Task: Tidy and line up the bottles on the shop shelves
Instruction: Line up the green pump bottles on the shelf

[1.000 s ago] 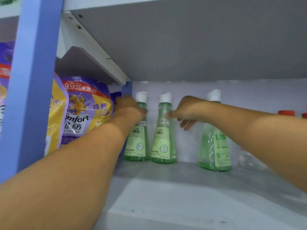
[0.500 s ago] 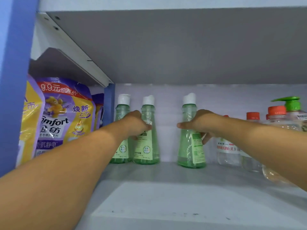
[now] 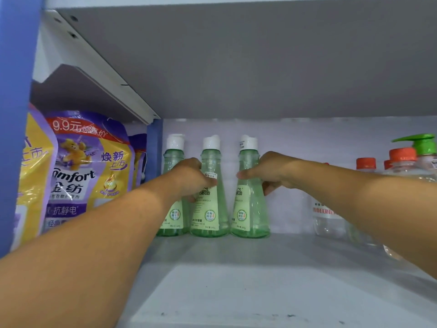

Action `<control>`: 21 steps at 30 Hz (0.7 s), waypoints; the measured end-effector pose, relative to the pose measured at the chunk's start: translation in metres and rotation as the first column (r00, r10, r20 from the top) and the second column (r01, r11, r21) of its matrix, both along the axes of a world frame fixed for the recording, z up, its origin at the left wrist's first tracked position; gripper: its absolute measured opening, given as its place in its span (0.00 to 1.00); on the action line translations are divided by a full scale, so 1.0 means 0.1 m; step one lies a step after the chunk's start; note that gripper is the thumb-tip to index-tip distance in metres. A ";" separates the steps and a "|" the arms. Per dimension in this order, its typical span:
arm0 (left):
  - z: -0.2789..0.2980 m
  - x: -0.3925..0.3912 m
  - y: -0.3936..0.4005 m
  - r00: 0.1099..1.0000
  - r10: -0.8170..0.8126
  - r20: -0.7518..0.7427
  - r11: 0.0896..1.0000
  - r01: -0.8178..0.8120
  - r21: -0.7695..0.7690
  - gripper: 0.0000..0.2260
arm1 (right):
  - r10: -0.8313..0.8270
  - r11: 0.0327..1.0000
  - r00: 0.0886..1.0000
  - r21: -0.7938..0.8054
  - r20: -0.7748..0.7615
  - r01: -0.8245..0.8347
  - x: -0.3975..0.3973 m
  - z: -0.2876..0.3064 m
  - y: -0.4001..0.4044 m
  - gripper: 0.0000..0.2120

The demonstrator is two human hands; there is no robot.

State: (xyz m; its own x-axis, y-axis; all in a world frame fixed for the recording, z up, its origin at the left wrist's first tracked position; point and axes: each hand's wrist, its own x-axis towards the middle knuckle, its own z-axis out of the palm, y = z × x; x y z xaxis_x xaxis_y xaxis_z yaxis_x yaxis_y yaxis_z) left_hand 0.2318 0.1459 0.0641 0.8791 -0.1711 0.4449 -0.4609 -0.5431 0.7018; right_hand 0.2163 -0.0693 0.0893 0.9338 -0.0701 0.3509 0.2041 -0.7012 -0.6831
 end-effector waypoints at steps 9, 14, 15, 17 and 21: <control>0.14 0.00 0.14 0.981 0.146 0.124 0.989 -0.149 0.016 0.14 | 0.098 0.995 0.988 -0.007 -0.120 -0.100 -0.06 -0.06 -0.07 0.19; 0.25 0.00 0.44 0.916 0.387 0.103 0.919 -0.375 -0.120 0.27 | 0.077 0.997 0.995 -0.016 -0.068 -0.079 -0.06 -0.14 -0.05 0.19; 0.21 -0.01 0.45 0.930 0.366 0.034 0.929 -0.362 -0.080 0.29 | 0.073 0.997 0.996 -0.012 -0.048 -0.074 -0.05 -0.15 -0.07 0.18; 0.12 0.00 0.46 0.948 0.298 -0.111 0.954 -0.300 0.003 0.25 | 0.062 0.998 0.998 -0.005 -0.029 -0.063 -0.03 -0.18 -0.08 0.17; 0.09 0.02 0.49 0.963 0.224 -0.150 0.974 -0.224 0.021 0.17 | 0.061 0.998 0.996 0.003 -0.066 -0.061 -0.04 -0.16 -0.08 0.19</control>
